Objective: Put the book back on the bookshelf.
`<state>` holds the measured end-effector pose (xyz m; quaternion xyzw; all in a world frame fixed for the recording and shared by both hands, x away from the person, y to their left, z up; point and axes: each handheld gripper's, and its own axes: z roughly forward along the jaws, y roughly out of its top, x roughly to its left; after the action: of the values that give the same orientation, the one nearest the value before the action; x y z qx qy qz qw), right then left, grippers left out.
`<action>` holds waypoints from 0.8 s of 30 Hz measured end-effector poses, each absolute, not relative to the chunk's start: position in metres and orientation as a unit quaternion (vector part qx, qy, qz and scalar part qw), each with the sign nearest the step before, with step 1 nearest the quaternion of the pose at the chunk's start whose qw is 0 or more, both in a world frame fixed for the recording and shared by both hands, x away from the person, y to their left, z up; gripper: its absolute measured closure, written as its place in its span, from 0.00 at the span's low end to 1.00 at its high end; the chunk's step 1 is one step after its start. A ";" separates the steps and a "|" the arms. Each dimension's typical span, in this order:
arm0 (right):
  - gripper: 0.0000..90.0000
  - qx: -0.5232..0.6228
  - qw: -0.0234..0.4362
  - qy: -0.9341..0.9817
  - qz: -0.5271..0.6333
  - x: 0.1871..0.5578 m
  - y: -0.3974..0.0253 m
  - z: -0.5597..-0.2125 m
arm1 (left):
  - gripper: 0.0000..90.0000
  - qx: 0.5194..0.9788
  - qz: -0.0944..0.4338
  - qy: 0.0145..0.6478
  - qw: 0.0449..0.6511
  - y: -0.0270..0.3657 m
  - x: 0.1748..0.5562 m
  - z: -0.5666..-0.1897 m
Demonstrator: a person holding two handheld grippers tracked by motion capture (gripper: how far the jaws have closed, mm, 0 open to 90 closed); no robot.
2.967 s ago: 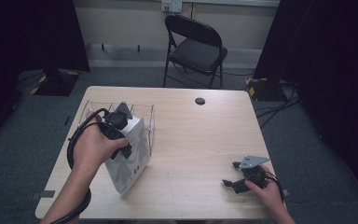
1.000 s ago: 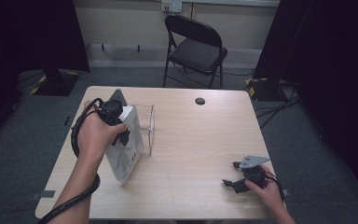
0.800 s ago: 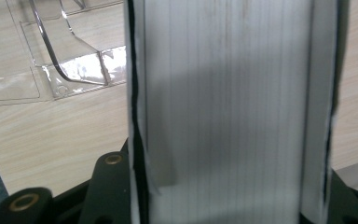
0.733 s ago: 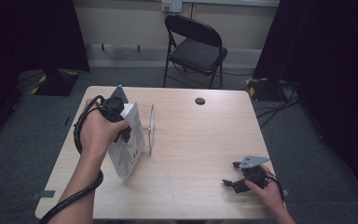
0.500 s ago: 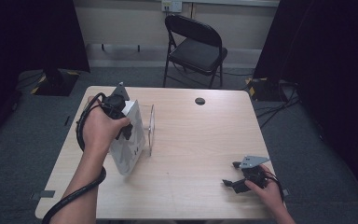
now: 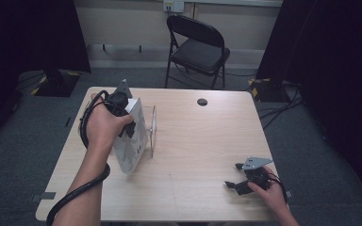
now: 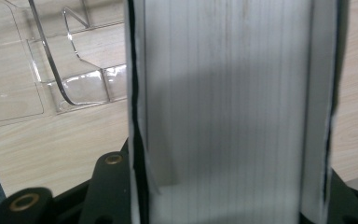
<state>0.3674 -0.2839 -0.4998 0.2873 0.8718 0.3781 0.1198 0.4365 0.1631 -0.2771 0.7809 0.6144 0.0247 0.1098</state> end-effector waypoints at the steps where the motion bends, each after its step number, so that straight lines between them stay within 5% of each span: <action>1: 0.14 0.287 0.120 0.872 0.378 0.367 -0.284 -0.500 | 0.59 0.782 0.028 0.614 0.106 0.163 0.437 -0.277; 24: 0.14 0.286 0.120 0.872 0.379 0.368 -0.284 -0.500 | 0.59 0.773 0.032 0.623 0.114 0.158 0.454 -0.279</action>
<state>0.3675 -0.2840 -0.4998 0.2863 0.8720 0.3786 0.1196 0.4539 0.1577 -0.2790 0.7731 0.6230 0.0325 0.1142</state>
